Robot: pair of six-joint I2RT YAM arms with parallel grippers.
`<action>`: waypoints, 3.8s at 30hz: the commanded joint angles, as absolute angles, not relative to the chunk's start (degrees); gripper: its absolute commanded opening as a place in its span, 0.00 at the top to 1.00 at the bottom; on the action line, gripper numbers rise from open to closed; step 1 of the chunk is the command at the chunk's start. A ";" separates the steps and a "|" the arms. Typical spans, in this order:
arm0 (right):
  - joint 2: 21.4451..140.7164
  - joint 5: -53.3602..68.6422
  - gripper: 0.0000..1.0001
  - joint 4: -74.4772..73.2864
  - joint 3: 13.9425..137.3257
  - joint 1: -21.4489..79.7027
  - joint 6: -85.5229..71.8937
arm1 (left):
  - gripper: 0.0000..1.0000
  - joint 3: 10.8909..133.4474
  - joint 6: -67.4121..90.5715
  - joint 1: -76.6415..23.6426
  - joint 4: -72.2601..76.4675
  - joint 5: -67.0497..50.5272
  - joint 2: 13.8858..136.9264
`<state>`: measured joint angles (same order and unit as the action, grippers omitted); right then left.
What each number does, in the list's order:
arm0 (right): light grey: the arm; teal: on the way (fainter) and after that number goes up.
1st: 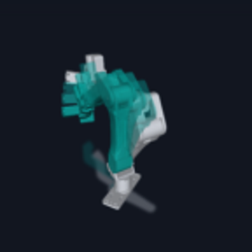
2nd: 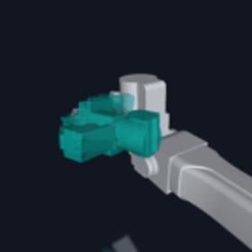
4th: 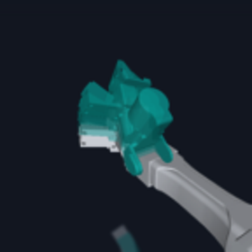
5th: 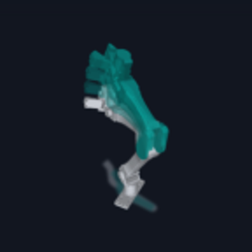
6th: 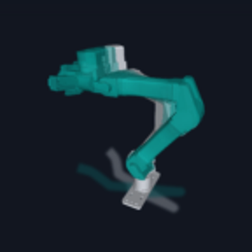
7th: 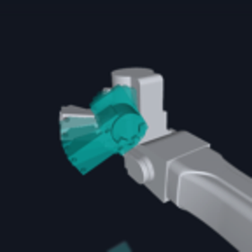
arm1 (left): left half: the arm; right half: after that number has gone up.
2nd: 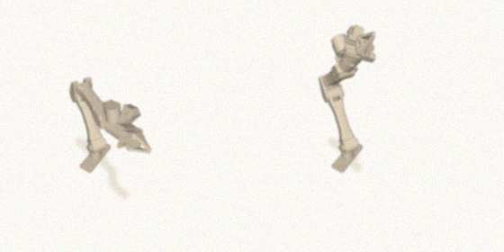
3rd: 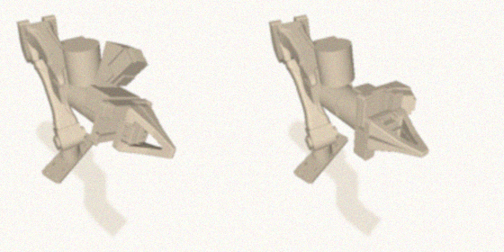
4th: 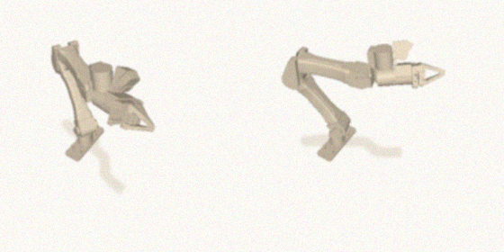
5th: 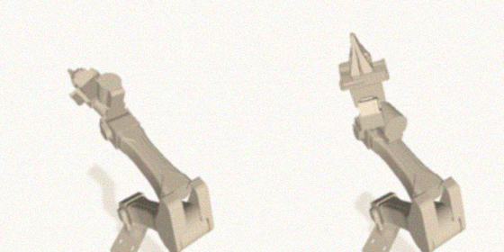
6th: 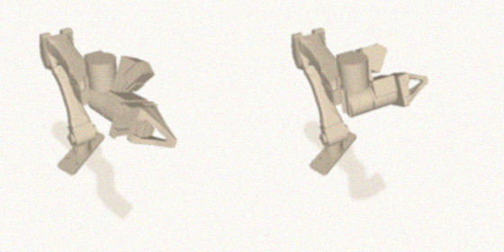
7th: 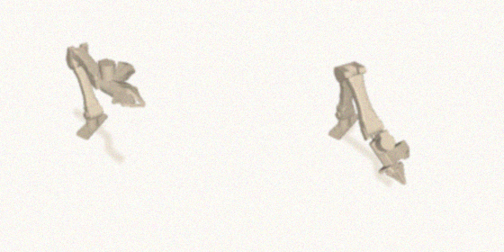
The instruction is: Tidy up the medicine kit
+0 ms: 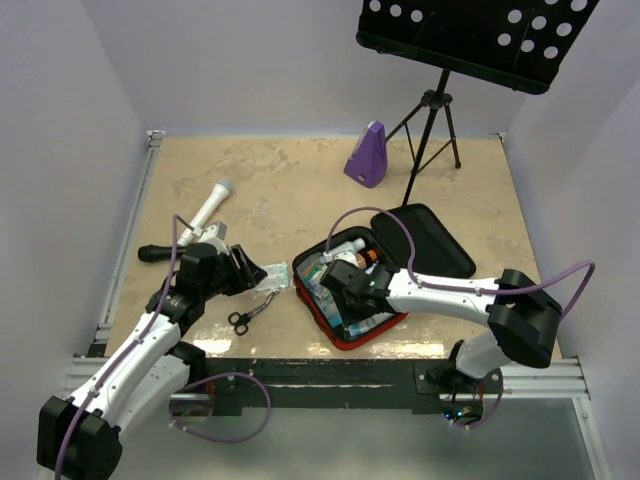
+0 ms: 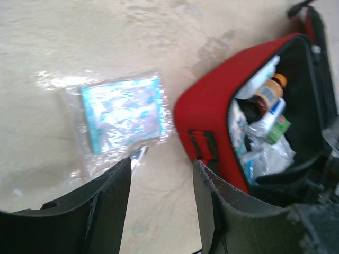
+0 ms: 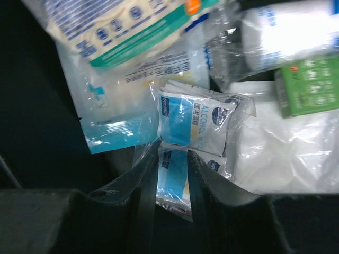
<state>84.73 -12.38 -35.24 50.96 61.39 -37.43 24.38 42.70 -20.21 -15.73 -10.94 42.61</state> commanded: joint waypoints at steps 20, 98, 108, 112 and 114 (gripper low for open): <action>73.21 -25.40 0.55 -33.75 64.77 62.67 -39.91 | 0.46 36.30 44.38 -43.50 -35.15 11.06 61.86; 63.72 -22.85 0.54 -24.70 55.55 62.58 -37.35 | 0.52 45.09 27.42 -30.32 -24.52 9.67 88.50; 62.40 -22.85 0.53 -25.05 54.76 62.58 -37.44 | 0.60 45.00 28.30 -30.32 -24.26 10.28 89.83; 62.23 -22.94 0.53 -25.05 54.76 62.67 -37.44 | 0.63 45.00 28.39 -30.24 -24.43 10.28 90.00; 62.31 -22.94 0.53 -25.14 54.76 62.67 -37.44 | 0.65 45.00 28.39 -30.23 -24.52 10.20 90.09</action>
